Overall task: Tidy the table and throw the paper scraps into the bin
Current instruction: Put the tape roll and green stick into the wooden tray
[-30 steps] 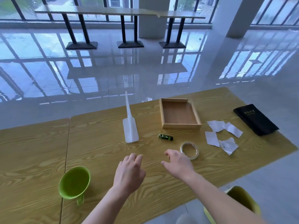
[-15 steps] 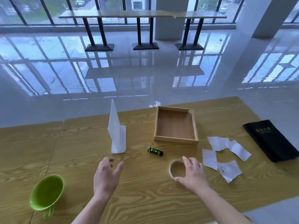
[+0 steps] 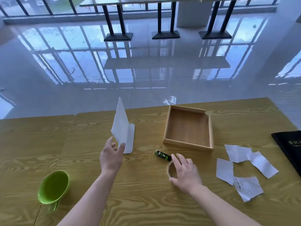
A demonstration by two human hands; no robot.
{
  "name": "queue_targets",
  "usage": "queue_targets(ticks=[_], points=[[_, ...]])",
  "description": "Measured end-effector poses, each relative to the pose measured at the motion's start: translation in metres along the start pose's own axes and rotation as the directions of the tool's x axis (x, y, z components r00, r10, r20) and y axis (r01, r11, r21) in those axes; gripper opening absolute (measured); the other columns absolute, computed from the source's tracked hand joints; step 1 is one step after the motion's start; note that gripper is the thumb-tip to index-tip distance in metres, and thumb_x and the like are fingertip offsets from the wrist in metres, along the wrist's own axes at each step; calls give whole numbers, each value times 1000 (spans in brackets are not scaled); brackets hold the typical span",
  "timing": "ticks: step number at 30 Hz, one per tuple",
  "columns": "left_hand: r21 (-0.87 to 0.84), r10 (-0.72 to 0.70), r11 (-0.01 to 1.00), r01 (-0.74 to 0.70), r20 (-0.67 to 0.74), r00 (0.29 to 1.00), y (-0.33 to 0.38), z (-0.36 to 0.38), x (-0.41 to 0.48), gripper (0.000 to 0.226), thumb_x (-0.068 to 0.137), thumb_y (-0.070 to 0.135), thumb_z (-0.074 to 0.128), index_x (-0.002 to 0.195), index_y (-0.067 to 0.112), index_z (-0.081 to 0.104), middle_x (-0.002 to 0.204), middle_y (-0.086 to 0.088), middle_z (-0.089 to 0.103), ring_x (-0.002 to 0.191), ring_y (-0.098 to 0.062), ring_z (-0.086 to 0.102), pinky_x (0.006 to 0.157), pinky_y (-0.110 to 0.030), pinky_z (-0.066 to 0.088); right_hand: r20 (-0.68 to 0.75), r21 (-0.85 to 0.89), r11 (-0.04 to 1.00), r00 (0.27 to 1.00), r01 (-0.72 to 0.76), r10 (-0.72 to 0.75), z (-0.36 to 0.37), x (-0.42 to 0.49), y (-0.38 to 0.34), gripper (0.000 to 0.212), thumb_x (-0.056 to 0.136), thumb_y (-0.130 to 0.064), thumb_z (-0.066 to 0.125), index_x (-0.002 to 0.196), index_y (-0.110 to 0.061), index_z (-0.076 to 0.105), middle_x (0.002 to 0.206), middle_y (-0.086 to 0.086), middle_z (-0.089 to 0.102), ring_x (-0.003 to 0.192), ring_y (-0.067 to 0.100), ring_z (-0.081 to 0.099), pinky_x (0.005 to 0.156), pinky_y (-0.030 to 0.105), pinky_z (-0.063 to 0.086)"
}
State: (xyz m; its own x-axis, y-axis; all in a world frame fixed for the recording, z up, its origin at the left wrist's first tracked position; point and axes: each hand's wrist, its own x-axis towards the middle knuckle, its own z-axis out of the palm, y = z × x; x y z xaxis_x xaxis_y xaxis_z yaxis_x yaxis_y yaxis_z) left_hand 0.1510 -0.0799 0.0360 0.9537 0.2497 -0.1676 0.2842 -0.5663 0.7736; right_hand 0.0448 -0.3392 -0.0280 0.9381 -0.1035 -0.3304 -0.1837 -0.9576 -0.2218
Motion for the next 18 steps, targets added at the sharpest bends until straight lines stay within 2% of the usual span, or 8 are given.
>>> queue_targets(ticks=[3,7,9,12,15,18], points=[[-30,8,1000,-6,53,999,-1,-1,6,57,90,41,66,140,20,50,120,-2,69,96,-12,64,82,-33,49,58,-53,998,998,27,-24,-8,22,-16,96,80,-57,61,153,-40,0,163,-6,8,136,28,27,110,41,34],[-15,18,1000,-16,103,995,0,-5,15,43,92,38,63,131,21,58,112,2,71,92,-10,66,74,-29,48,135,-111,989,988,96,-80,-15,48,-46,88,81,-57,58,153,-40,9,162,-11,13,137,31,25,108,44,33],[6,32,999,-33,115,993,2,-5,17,28,93,36,62,118,23,64,103,7,71,87,-5,64,65,-24,44,133,-123,986,986,115,-98,-16,59,-61,85,82,-57,56,153,-37,12,161,-11,18,136,32,25,107,44,35],[22,51,998,-54,127,991,2,-5,19,11,93,34,62,97,25,67,88,15,66,84,-1,62,61,-20,41,102,-92,991,990,102,-92,-17,78,-81,83,83,-58,55,152,-32,19,159,-10,23,136,33,25,105,44,37],[34,71,997,-76,122,990,0,-5,21,12,94,32,61,93,22,67,86,16,65,80,5,58,61,-18,41,70,-70,994,994,90,-85,-17,95,-98,83,84,-58,58,152,-28,22,157,-8,25,137,35,25,104,44,39],[33,88,995,-92,112,990,-4,-6,22,14,95,30,61,88,20,67,83,18,66,78,4,60,62,-19,44,29,-38,996,996,82,-81,-15,108,-111,81,86,-54,61,150,-23,22,158,-2,23,139,34,25,107,44,38]])
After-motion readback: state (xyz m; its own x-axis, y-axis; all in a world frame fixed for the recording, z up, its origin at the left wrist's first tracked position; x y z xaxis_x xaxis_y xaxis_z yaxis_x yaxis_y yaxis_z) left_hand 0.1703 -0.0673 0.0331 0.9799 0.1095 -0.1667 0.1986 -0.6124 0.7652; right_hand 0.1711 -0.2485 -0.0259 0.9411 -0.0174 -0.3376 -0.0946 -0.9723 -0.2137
